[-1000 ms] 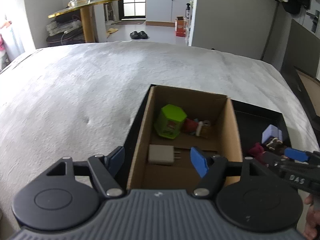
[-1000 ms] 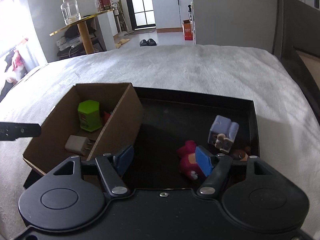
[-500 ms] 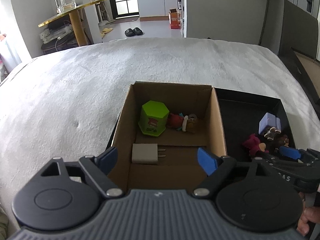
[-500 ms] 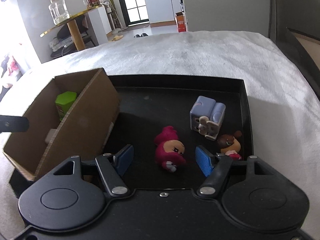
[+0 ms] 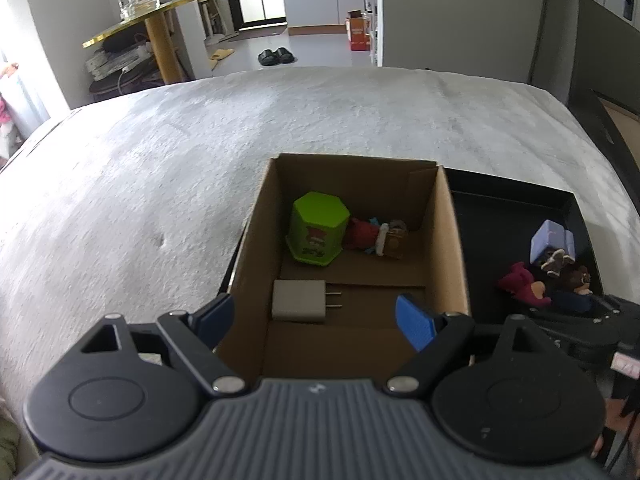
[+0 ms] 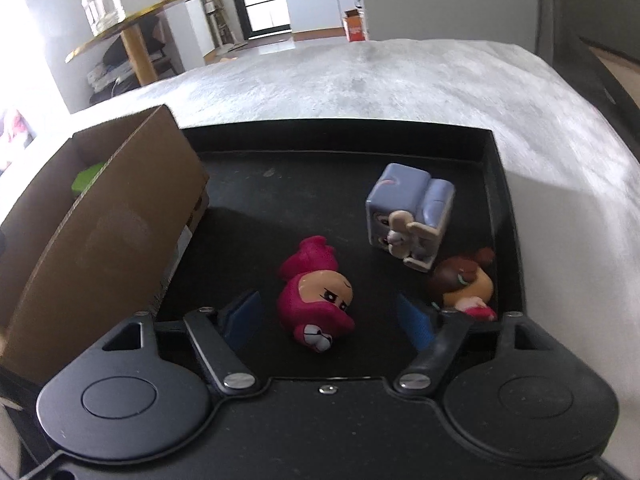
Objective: Organize rigid objects
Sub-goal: 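Lower the right gripper onto the pink-haired doll and close, then carry the pink-haired doll with the right gripper into the box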
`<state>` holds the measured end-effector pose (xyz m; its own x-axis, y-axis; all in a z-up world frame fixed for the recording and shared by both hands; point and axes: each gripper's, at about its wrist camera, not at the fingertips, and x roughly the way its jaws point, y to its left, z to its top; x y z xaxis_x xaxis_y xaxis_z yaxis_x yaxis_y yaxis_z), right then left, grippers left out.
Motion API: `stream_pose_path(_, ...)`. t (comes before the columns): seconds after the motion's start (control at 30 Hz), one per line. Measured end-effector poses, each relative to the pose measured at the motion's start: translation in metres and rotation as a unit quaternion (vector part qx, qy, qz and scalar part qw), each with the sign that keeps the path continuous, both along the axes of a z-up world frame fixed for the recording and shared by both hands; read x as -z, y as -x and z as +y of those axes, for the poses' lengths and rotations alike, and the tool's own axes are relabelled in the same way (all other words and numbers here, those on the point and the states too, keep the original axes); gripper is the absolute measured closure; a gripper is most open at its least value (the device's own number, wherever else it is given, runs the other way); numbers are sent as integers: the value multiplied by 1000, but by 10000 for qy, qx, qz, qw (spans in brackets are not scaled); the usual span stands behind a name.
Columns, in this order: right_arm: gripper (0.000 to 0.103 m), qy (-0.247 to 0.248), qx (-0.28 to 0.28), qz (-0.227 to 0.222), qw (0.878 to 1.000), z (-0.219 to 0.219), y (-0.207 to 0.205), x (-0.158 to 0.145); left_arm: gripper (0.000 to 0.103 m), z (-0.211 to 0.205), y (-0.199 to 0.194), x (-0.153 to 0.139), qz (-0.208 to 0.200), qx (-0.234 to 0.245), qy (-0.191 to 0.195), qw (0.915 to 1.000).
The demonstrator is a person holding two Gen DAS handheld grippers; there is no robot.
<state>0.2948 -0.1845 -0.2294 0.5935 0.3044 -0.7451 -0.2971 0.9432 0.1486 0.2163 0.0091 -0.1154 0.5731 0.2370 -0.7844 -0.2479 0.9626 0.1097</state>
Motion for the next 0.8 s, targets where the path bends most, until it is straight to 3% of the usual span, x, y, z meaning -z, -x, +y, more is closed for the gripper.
stream_pose_path(0.1,65,321,-148,-68,9994,10,4,-1,16,2,1,-3,-46,-11,-16,10000)
stream_pose_path(0.8,65,393,-359,-557,9970,23,24,-57,16,39,11,-3,-175,-177,360,9990)
